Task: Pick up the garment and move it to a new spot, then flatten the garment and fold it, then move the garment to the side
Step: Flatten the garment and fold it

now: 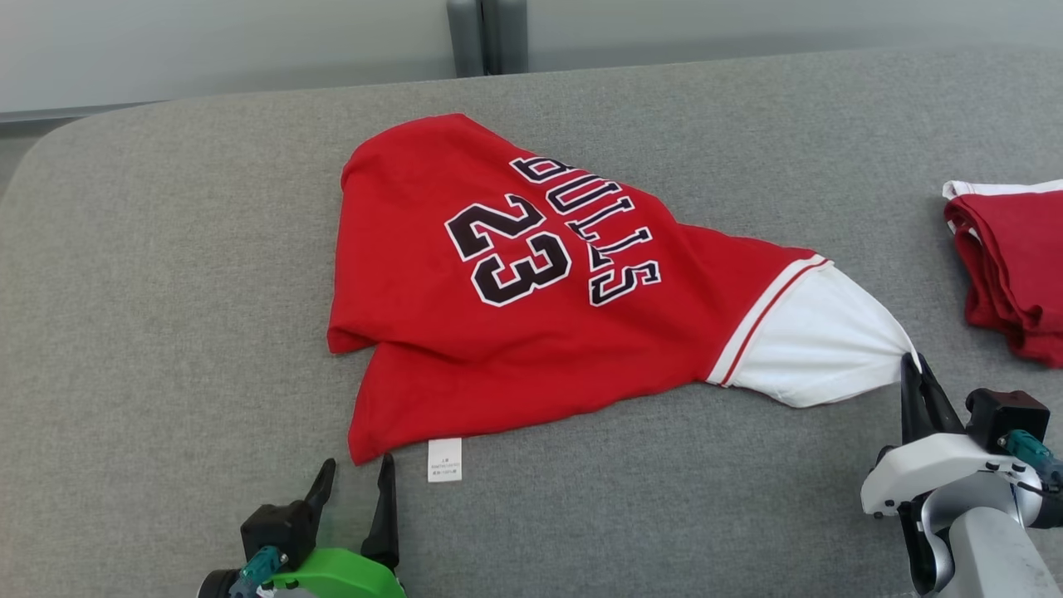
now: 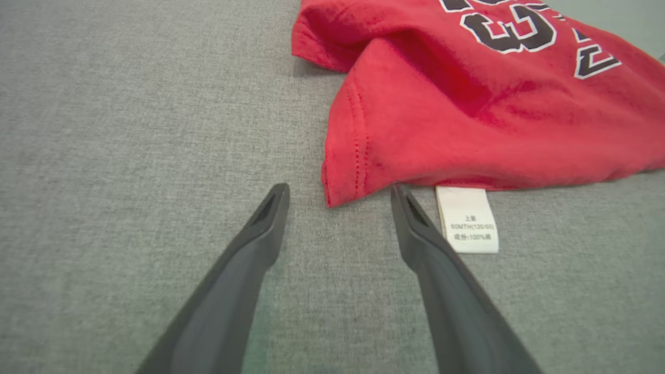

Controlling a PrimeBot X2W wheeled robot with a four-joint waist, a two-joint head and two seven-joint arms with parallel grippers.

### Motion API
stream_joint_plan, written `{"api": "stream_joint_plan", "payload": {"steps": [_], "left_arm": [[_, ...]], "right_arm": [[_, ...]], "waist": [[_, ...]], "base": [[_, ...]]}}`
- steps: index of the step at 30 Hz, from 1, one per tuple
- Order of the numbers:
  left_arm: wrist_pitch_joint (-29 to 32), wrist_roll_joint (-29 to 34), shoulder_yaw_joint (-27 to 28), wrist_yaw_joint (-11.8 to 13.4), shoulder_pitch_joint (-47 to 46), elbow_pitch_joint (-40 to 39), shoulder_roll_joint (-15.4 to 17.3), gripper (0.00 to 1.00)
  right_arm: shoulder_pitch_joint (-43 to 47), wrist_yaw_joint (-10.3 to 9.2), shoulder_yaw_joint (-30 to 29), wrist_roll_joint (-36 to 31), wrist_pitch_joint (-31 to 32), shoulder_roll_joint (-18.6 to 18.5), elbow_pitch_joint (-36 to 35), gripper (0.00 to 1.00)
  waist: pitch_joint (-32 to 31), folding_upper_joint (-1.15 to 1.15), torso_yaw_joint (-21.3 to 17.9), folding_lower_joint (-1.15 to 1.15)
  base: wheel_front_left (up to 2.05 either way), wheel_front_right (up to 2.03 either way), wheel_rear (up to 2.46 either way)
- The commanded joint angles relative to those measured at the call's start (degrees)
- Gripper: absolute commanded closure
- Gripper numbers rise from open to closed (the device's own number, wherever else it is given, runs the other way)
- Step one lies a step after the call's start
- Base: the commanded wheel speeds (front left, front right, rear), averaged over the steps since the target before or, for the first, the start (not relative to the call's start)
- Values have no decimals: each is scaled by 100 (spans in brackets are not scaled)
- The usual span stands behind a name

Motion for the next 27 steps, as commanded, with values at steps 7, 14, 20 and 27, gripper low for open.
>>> {"api": "stream_joint_plan", "payload": {"steps": [7,14,20,27], "left_arm": [[2,-166,-66,-98,-248,172,27,0],[5,-172,-53,-157,-313,145,26,0],[3,-57,-100,-280,-248,21,27,100],[2,117,105,-405,-144,-389,27,100]], "right_arm": [[-113,-11,107,56,2,-48,-166,100],[-172,-11,147,97,2,-52,-233,100],[-170,-11,124,113,2,-25,-285,100],[-214,-11,88,262,2,20,-482,100]], "waist": [[168,0,-140,0],[231,0,-175,0],[183,0,-107,0],[-100,0,11,0]], "base": [[0,0,0],[0,0,0],[0,0,0],[0,0,0]]}}
